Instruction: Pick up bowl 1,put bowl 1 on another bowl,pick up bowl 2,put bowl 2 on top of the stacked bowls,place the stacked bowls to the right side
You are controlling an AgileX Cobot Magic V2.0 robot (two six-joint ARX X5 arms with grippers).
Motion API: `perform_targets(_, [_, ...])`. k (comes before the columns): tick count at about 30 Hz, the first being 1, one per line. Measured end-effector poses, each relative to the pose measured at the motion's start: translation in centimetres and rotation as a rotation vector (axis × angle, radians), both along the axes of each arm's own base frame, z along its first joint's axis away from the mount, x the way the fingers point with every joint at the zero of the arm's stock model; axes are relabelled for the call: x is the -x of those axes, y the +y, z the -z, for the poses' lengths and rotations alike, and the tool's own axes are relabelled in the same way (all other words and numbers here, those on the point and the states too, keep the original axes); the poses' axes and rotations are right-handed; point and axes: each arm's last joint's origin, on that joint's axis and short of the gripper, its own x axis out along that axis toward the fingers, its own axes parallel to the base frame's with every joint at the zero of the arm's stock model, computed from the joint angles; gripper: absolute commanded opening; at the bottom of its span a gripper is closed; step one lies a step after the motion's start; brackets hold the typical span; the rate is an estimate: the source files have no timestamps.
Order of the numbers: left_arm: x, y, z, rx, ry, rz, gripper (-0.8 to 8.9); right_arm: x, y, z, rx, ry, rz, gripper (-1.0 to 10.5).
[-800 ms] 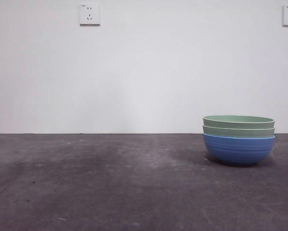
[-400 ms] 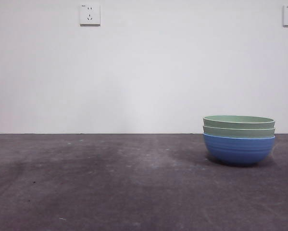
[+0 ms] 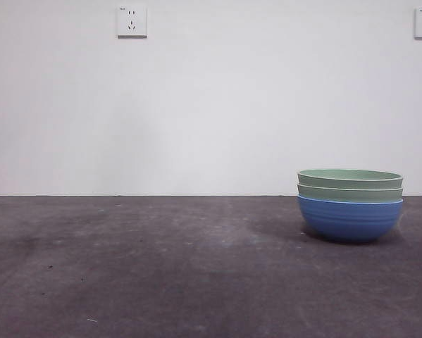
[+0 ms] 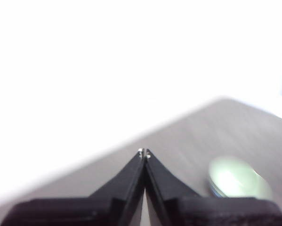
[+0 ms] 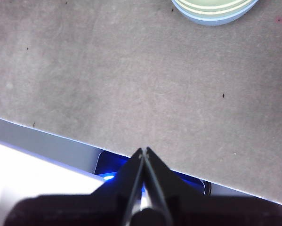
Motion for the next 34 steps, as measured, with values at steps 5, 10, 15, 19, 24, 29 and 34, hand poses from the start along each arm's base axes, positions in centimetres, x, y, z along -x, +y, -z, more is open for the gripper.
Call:
perform_targets(5, [2.0, 1.7, 2.2, 0.02, -0.198, -0.152, -0.03, 0.0, 0.0, 0.0, 0.0, 0.0, 0.0, 0.0])
perform_targets(10, [1.8, 2.5, 8.3, 0.025, -0.271, -0.314, -0.03, 0.0, 0.0, 0.0, 0.0, 0.0, 0.0, 0.0])
perform_targets(15, [1.1, 2.8, 16.0, 0.02, -0.255, -0.352, -0.03, 0.0, 0.0, 0.0, 0.0, 0.0, 0.0, 0.0])
perform_targets(19, [0.6, 3.0, 21.8, 0.014, -0.218, -0.371, -0.03, 0.0, 0.0, 0.0, 0.0, 0.0, 0.0, 0.0])
perform_targets(24, [0.5, 3.2, 27.6, 0.029, -0.145, -0.44, -0.03, 0.0, 0.0, 0.0, 0.0, 0.0, 0.0, 0.0])
perform_targets(29, [0.6, 3.4, 30.9, 0.036, -0.117, -0.508, -0.03, 0.0, 0.0, 0.0, 0.0, 0.0, 0.0, 0.0])
perform_targets(34, [0.3, 3.5, 33.8, 0.03, -0.069, -0.529, -0.03, 0.0, 0.0, 0.0, 0.0, 0.0, 0.0, 0.0])
